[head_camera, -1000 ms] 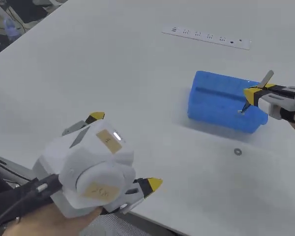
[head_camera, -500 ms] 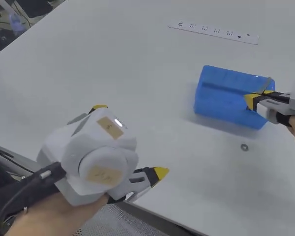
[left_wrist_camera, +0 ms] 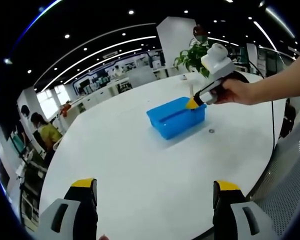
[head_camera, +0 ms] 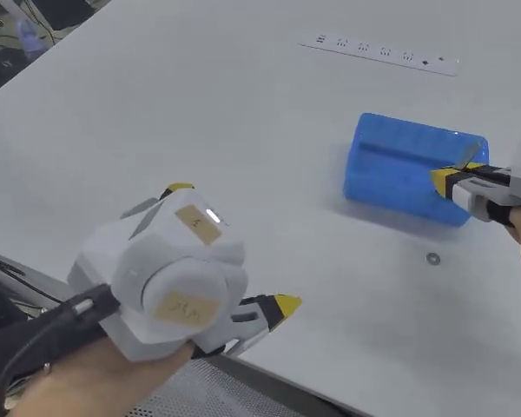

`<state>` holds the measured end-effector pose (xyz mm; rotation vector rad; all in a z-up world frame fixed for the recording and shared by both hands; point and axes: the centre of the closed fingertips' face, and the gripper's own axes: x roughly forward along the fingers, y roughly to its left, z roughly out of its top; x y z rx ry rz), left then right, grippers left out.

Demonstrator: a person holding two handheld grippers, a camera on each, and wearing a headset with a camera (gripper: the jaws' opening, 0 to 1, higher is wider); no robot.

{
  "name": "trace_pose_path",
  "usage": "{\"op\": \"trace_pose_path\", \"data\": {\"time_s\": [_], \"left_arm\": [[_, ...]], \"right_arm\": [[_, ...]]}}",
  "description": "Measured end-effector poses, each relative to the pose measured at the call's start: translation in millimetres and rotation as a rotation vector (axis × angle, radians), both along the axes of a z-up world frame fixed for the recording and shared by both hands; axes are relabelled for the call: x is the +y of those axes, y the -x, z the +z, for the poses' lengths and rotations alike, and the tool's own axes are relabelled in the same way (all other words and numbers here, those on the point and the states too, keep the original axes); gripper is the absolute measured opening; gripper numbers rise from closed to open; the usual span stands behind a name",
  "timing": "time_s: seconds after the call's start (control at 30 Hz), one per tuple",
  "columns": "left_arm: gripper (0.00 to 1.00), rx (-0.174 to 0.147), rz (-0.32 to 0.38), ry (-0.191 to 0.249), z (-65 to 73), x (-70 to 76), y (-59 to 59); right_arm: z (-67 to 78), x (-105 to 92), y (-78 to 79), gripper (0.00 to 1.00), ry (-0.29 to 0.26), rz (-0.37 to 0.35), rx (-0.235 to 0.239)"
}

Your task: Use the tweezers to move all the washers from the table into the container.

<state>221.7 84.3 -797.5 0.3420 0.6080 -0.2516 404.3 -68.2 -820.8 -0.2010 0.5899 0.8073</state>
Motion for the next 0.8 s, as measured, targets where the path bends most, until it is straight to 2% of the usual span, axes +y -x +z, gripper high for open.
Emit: {"op": "trace_pose_path", "data": {"time_s": [0.13, 0.27, 0.5, 0.67, 0.8], "left_arm": [[0.99, 0.000, 0.002, 0.002, 0.2, 0.5, 0.0], [0.99, -0.002, 0.002, -0.004, 0.6, 0.8, 0.1], [0.99, 0.003, 0.003, 0.005, -0.2, 0.5, 0.4], [0.99, 0.006, 0.000, 0.011, -0.6, -0.3, 0.6], [0.99, 0.002, -0.004, 0.014, 0.1, -1.2, 0.3]], "right_arm": [[8.4, -2.1, -1.7, 0.03, -0.013, -0.012, -0.014], [24.3, -4.7, 0.2, 0.03, -0.033, -0.018, -0.026], [52.7, -11.2, 14.5, 0.03, -0.093, -0.043, -0.060], [53.9, -10.8, 29.5, 0.03, -0.107, -0.035, -0.045], [43.3, -10.8, 40.0, 0.03, -0.094, -0.023, -0.026]]}}
